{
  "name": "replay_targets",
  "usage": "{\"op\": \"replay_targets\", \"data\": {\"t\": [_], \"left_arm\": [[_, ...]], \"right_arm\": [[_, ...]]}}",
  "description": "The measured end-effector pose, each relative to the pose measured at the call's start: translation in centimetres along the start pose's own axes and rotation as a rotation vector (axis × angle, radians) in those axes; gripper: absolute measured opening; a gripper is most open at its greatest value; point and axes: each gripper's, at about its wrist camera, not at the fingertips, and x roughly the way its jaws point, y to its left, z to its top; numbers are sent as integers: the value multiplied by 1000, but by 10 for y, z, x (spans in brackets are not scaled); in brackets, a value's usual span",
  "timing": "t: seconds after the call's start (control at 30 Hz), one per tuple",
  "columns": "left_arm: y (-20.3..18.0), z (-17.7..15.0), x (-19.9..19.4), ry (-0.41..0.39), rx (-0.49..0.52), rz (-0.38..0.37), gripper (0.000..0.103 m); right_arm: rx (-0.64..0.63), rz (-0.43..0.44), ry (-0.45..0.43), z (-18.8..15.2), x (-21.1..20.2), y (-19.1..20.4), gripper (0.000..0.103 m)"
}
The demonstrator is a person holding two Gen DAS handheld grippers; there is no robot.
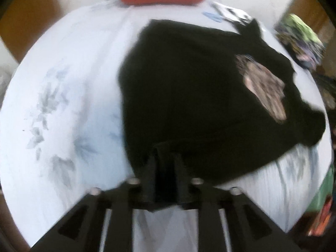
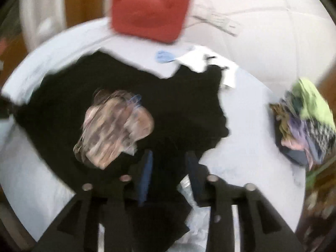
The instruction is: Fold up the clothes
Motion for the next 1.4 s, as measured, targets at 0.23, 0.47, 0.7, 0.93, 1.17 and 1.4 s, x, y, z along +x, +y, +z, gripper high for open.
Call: {"op": "replay_targets", "data": {"t": [0.23, 0.47, 0.7, 0.93, 1.17, 1.4], "left_arm": [[16, -9, -31, -95, -22, 6, 72], [0, -27, -1, -27, 6, 13, 71], [-20, -28, 20, 66, 51, 87, 31], [-15, -22, 12, 104, -18, 92, 46], [-13, -1, -42, -10, -25, 106, 67], [-5, 68, -25, -63, -24, 49, 67]], "right_arm": [[338, 172, 29, -84, -30, -47, 68], [422, 241, 92, -149, -13, -34, 68], [448, 276, 312, -154, 33, -38, 8], [437, 229, 354, -155, 10, -68, 77], [373, 219, 274, -120, -30, -81, 77], [460, 381, 198, -89, 14, -69, 43]]}}
